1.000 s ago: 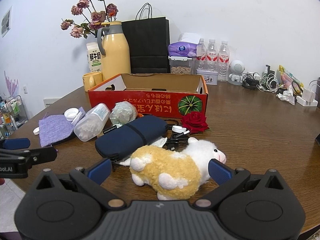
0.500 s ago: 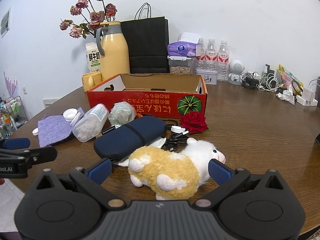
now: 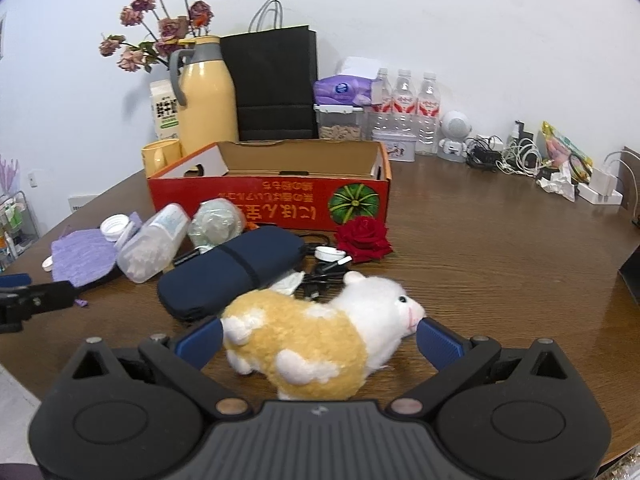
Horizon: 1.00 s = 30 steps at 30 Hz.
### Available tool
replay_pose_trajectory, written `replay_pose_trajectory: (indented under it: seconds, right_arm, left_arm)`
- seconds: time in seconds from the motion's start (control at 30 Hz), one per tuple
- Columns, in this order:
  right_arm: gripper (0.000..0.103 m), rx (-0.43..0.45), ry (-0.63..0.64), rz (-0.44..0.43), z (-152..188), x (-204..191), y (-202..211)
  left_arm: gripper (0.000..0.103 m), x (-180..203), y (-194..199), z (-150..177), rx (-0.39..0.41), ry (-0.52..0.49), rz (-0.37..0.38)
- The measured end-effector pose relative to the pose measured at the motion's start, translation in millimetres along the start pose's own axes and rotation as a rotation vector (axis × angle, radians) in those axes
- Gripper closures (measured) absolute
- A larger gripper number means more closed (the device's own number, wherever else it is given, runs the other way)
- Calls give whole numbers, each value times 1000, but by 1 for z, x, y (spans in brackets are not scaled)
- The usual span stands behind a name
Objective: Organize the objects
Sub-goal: 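Grasp the white-and-yellow plush sheep with the right gripper while the left gripper moves toward a white cap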
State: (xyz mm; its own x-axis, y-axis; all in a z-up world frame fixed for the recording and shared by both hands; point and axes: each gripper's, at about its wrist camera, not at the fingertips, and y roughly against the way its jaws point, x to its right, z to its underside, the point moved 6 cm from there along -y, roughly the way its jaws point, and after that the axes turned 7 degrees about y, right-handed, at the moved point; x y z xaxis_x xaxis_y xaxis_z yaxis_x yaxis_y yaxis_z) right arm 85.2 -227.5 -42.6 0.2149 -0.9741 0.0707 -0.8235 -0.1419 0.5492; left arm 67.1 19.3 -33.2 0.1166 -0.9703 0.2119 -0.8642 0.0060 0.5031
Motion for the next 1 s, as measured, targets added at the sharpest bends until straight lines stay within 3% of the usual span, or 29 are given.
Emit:
replay_pose_trajectory:
  seconds: [0.33, 0.5, 0.73, 0.87, 1.0]
  right_arm:
    - [0, -103, -142, -31, -14, 32, -34]
    - [13, -144, -150, -45, -15, 37, -53]
    - [22, -191, -161, -55, -11, 36, -72]
    - [42, -210, -159, -75, -9, 33, -79]
    - [43, -208, -128, -97, -8, 29, -83]
  left_arm:
    - [0, -32, -4, -15, 32, 77, -77]
    - [0, -51, -11, -20, 30, 115, -124]
    - [0, -68, -23, -26, 18, 135, -150]
    - [0, -74, -29, -29, 17, 142, -166]
    - [0, -82, -36, -32, 14, 142, -192]
